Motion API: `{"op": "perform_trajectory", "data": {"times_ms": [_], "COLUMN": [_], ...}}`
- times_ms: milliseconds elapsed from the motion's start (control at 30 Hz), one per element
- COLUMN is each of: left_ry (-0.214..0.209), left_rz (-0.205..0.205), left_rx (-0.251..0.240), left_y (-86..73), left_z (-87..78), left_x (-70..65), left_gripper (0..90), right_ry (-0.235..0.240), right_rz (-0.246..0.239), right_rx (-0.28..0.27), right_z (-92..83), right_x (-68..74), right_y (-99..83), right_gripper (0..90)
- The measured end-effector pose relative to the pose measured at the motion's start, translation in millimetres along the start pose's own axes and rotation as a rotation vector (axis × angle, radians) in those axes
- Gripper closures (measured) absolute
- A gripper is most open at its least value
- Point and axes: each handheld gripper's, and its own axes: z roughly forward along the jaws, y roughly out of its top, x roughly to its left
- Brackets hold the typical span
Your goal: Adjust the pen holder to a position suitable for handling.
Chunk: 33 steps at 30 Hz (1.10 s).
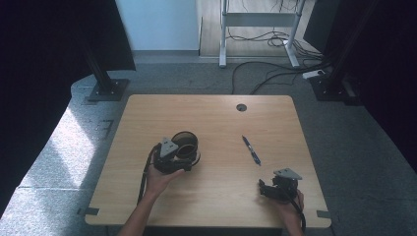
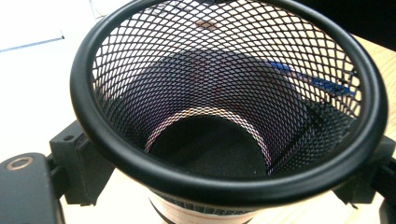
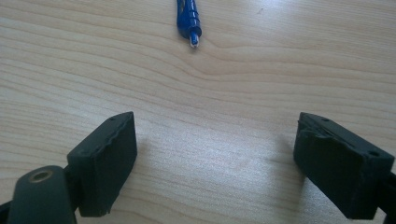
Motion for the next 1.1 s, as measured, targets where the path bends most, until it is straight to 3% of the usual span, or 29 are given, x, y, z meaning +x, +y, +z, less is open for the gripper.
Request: {"op": "perform_trajectory", "data": {"times_ms": [1100], "left_ry": [-0.061], "left_rz": [0.030], "left_rx": [0.053], "left_y": [9.4], "left_z": [48.8], "left_x": [-40.2], "left_gripper": [10.6], "right_ry": [0.002], "right_rz": [-0.001], "right_rx": [0.000], "right_z": [-0.1], "right_x": [-0.1], "right_y": [0.0], "right_gripper": [13.0]}}
